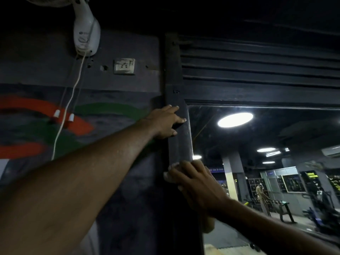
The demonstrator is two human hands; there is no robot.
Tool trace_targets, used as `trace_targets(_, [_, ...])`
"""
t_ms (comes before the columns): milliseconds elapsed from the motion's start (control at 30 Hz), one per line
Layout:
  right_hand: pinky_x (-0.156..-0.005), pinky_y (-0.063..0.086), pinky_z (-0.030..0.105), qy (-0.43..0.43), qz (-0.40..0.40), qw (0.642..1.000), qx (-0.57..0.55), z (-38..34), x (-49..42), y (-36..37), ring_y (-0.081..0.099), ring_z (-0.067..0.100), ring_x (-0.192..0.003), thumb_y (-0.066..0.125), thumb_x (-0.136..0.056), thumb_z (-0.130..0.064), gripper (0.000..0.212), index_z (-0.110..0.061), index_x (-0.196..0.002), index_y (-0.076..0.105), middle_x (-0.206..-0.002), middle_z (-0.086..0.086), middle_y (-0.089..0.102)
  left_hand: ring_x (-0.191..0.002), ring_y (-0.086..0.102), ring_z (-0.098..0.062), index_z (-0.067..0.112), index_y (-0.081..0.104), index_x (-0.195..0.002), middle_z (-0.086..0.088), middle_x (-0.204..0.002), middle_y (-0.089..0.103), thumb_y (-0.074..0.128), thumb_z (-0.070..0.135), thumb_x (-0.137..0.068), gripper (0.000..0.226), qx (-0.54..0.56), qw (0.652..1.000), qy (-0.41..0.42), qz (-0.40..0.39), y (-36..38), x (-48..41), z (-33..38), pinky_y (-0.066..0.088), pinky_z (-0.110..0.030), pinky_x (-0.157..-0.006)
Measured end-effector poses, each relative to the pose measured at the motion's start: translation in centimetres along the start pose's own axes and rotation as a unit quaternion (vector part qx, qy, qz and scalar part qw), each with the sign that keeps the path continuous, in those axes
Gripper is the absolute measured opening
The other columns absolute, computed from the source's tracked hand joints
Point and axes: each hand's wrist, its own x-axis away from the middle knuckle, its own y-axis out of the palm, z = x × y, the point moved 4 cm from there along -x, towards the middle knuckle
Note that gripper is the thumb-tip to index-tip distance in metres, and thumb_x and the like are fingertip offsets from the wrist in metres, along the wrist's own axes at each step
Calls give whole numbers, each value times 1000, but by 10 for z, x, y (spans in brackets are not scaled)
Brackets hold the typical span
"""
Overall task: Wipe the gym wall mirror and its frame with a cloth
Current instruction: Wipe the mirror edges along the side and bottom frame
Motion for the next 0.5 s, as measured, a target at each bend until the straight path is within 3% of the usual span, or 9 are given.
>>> trace_targets(67, [-86,57,42,-62,-38,997,32,1,16,-2,45,24,-116,55,-89,-39,62,-37,-149,38,-140,-2,43,-158,7,-27,39,33,-157,-6,-172,5,67,39,-96,70,-8,1000,1,1,7,7,8,19,-42,-123])
trace_targets(133, [-89,55,49,-57,-38,996,55,15,10,-10,46,29,-119,55,-88,-39,64,-38,-149,36,-140,4,44,-157,8,-27,38,34,-157,-7,-172,6,68,41,-95,71,-9,1000,0,2,10,11,14,21,-42,-123])
trace_targets(233, [-100,43,53,112,36,992,35,42,-17,-25,39,32,-124,62,-90,-32,66,-43,-148,33,-138,3,37,-157,11,-27,38,37,-156,-6,-172,8,71,43,-93,72,-7,1000,-7,2,10,13,18,23,-42,-123])
trace_targets(300, [-93,42,45,193,50,980,4,41,-28,-19,39,28,-117,64,-93,-29,65,-42,-147,31,-131,1,39,-157,13,-26,39,39,-155,-5,-171,10,72,43,-92,71,-5,1000,-11,7,7,13,17,23,-41,-123])
trace_targets(367, [-79,46,39,214,66,973,-48,23,-20,-5,43,25,-105,66,-90,-21,64,-36,-144,35,-120,2,44,-157,12,-25,40,39,-154,-3,-171,10,72,42,-91,71,7,1000,-14,11,7,16,17,22,-42,-123])
trace_targets(500, [-62,52,35,140,56,982,-111,7,18,-3,53,20,-91,64,-91,-24,50,-28,-138,48,-107,3,51,-158,8,-23,41,36,-156,-2,-172,7,71,39,-93,72,21,1000,-19,9,12,19,17,19,-40,-123])
